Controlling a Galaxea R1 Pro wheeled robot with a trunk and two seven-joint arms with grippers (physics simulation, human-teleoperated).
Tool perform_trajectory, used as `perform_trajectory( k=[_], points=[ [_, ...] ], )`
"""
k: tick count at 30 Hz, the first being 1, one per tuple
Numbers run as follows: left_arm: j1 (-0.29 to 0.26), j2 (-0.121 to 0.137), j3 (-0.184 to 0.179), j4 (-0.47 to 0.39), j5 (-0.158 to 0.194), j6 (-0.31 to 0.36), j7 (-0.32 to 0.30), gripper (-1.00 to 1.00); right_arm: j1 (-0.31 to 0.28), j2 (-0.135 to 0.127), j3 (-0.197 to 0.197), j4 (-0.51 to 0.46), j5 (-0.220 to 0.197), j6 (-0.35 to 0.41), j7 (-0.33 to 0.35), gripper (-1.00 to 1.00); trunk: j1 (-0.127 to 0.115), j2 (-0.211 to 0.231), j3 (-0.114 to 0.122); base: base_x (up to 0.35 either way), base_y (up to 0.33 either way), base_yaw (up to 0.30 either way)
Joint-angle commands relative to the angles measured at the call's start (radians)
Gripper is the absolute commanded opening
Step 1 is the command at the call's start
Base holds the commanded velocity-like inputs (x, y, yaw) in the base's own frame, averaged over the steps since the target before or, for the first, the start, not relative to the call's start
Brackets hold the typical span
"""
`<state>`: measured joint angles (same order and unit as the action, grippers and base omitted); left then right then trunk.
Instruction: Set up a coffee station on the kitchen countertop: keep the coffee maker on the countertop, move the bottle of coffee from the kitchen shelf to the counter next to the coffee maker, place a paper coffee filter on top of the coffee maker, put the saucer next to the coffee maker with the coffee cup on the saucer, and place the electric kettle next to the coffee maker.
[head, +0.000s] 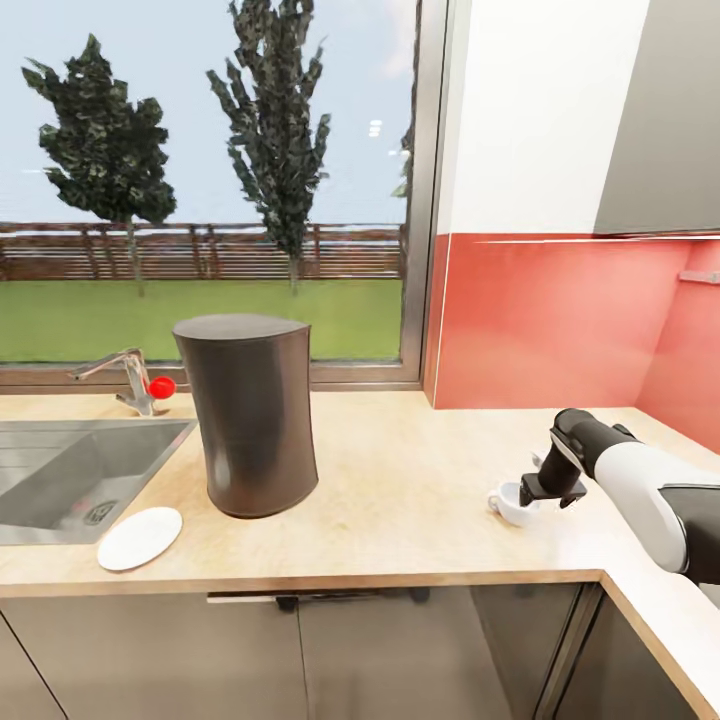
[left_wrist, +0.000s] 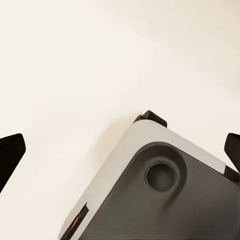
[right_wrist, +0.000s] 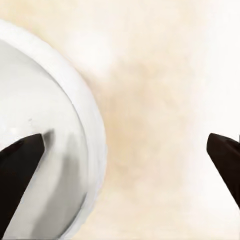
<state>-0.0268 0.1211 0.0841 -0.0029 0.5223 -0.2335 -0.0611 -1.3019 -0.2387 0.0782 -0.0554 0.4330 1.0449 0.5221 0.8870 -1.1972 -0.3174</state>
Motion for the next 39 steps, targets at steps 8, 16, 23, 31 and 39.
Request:
perform_trajectory(
  k=[8,16,23,31,39],
  points=[
    [-0.001,0.002,0.008,0.001,0.001,-0.003,-0.006,1.00,0.000,0.001,0.008,-0.001,0.003,0.002,0.010,-1.00,0.000,-0.001,-0.001,0.000,0.000,0.000],
    [-0.001,0.002,0.007,0.001,0.000,-0.001,-0.006,1.00,0.000,0.006,0.008,-0.001,0.004,0.002,0.010,-1.00,0.000,-0.001,-0.001,0.000,0.000,0.000],
    [-0.001,0.002,0.006,0.001,-0.001,-0.002,-0.006,1.00,0.000,0.010,0.008,-0.001,0.004,0.002,0.010,-1.00,0.000,-0.001,-0.001,0.000,0.000,0.000],
    [-0.001,0.001,0.006,0.000,-0.001,-0.001,-0.006,1.00,0.000,0.010,0.008,-0.001,0.003,0.002,0.010,-1.00,0.000,-0.001,-0.001,0.000,0.000,0.000],
    [-0.001,0.002,0.005,0.000,-0.013,-0.001,-0.006,1.00,0.000,0.006,0.008,-0.001,0.001,0.002,0.014,-1.00,-0.023,0.041,0.018,0.000,0.000,0.000]
  ],
)
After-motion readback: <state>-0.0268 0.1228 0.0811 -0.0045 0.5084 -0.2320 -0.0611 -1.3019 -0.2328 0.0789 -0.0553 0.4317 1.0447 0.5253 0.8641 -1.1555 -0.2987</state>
